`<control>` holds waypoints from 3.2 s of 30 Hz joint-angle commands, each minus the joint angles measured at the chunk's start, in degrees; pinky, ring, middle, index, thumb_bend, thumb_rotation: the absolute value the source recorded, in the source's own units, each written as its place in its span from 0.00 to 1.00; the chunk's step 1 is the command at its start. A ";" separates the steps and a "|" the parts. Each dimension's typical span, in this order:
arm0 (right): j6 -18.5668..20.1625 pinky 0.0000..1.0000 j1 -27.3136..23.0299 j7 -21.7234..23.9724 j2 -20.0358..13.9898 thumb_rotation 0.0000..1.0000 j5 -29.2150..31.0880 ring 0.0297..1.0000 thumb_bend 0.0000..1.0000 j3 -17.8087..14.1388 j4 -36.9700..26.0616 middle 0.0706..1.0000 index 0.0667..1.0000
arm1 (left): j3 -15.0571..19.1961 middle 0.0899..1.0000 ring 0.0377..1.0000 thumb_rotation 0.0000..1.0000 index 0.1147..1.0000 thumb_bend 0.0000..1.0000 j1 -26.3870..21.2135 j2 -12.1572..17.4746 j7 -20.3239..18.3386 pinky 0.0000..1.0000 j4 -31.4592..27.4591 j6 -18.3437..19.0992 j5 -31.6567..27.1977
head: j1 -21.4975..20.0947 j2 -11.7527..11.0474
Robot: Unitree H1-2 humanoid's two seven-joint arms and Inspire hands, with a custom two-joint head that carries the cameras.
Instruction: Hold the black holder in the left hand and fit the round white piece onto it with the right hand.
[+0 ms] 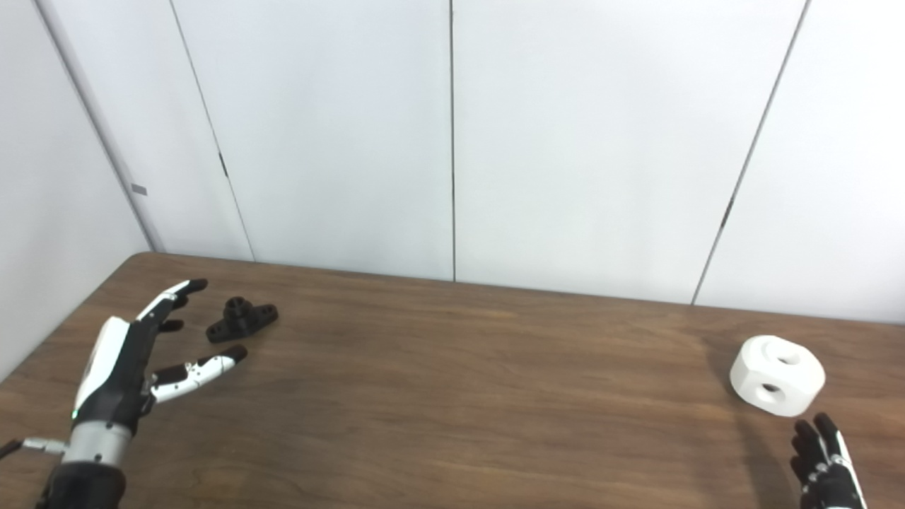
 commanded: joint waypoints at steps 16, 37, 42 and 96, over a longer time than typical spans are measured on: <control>0.95 1.00 2.47 0.17 1.42 0.89 0.69 0.99 0.60 0.46 1.42 0.95 0.96 | -3.26 0.89 0.92 0.19 0.78 0.91 -12.90 9.92 6.99 0.83 22.81 -5.63 7.49 | -0.45 0.21; 1.84 1.00 3.12 0.10 1.74 0.85 1.20 0.95 0.64 0.44 0.32 0.94 0.97 | -13.52 0.92 0.98 0.39 0.74 0.98 -21.84 11.71 5.11 1.00 37.47 -3.18 9.54 | -1.09 0.81; 1.94 1.00 3.32 -0.23 1.85 0.84 0.82 0.95 0.64 0.43 -0.05 0.93 0.98 | -14.40 0.91 0.97 0.36 0.73 0.96 -23.54 11.23 5.30 1.00 39.01 -1.85 9.53 | -1.29 1.05; 3.28 0.97 3.97 -0.50 1.59 0.81 -0.20 0.93 0.64 0.14 -1.86 0.91 0.95 | -18.05 0.80 0.91 0.27 0.52 0.80 -24.97 11.75 0.26 0.97 39.66 5.35 8.54 | -1.86 2.04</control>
